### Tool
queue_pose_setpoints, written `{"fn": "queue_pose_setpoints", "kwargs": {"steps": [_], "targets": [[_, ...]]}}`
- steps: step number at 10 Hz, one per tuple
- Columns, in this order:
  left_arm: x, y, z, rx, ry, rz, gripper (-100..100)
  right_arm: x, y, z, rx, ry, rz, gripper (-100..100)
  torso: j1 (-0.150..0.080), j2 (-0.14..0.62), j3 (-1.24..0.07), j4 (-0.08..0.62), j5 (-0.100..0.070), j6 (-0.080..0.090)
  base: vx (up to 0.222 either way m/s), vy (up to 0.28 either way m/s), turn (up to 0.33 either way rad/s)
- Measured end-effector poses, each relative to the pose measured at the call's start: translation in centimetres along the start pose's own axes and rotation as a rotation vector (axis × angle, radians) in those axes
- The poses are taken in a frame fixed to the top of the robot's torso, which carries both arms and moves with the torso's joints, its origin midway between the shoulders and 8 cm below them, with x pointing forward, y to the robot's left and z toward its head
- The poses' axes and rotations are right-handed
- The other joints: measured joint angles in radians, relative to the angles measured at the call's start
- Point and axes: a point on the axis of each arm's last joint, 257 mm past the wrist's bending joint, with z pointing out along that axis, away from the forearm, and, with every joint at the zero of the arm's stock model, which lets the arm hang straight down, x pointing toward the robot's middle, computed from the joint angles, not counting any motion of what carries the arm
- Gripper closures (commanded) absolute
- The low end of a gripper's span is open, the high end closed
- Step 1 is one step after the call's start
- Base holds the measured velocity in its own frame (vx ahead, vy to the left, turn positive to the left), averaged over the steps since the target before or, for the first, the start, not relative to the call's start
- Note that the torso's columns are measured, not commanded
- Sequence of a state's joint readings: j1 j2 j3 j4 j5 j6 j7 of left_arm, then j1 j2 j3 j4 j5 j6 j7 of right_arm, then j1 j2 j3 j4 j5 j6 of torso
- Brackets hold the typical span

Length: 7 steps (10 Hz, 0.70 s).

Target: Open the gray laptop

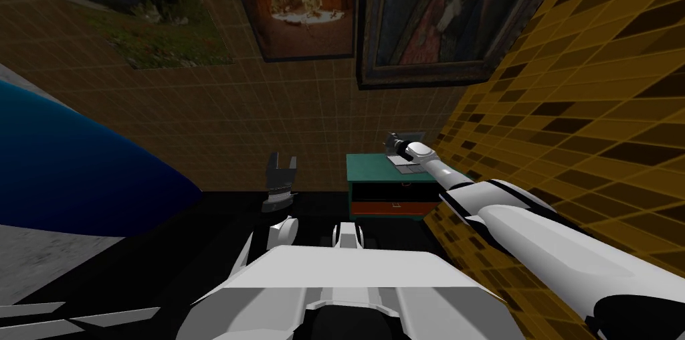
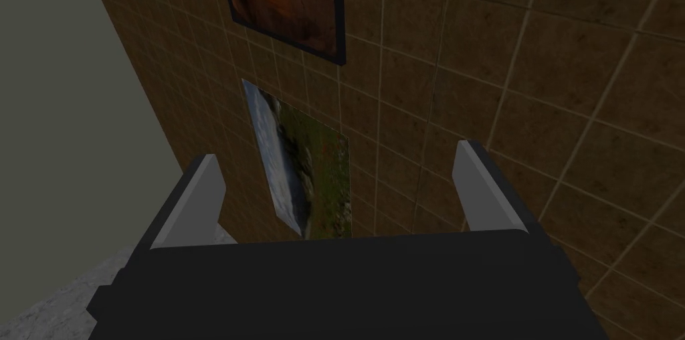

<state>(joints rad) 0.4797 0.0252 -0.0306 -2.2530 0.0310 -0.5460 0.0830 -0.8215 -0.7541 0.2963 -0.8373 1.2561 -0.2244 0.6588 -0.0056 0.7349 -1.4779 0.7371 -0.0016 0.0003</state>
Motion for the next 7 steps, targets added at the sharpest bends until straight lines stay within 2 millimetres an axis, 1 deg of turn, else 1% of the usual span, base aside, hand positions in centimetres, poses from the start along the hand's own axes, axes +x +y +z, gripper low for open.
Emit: {"fn": "queue_pose_setpoints", "kwargs": {"steps": [2, 5, 6, 7], "targets": [[0.0, 0.0, 0.0, 0.000, 0.000, 0.000, 0, 0.9, -1.4, -0.1, 0.033, 0.024, 0.082, -100, 0.003, 0.002, 0.001, 0.000, 0.000, 0.000, 0.091, -0.073, -0.002], [0.0, 0.0, 0.0, 0.000, 0.000, 0.000, 0, 1.8, -2.0, 0.0, 0.049, 0.039, 0.126, -100, 0.009, 0.006, 0.004, 0.002, 0.002, 0.000, 0.035, -0.028, 0.000], [0.0, 0.0, 0.0, 0.000, 0.000, 0.000, 0, 1.8, -2.0, 0.0, 0.049, 0.039, 0.125, 100, 0.008, 0.006, 0.004, 0.002, 0.002, 0.000, 0.000, 0.000, 0.000], [0.0, 0.0, 0.0, 0.000, 0.000, 0.000, 0, 1.8, -2.0, 0.0, 0.049, 0.039, 0.125, 100, 0.007, 0.005, 0.003, 0.001, 0.002, 0.000, 0.059, -0.145, 0.136]]}}
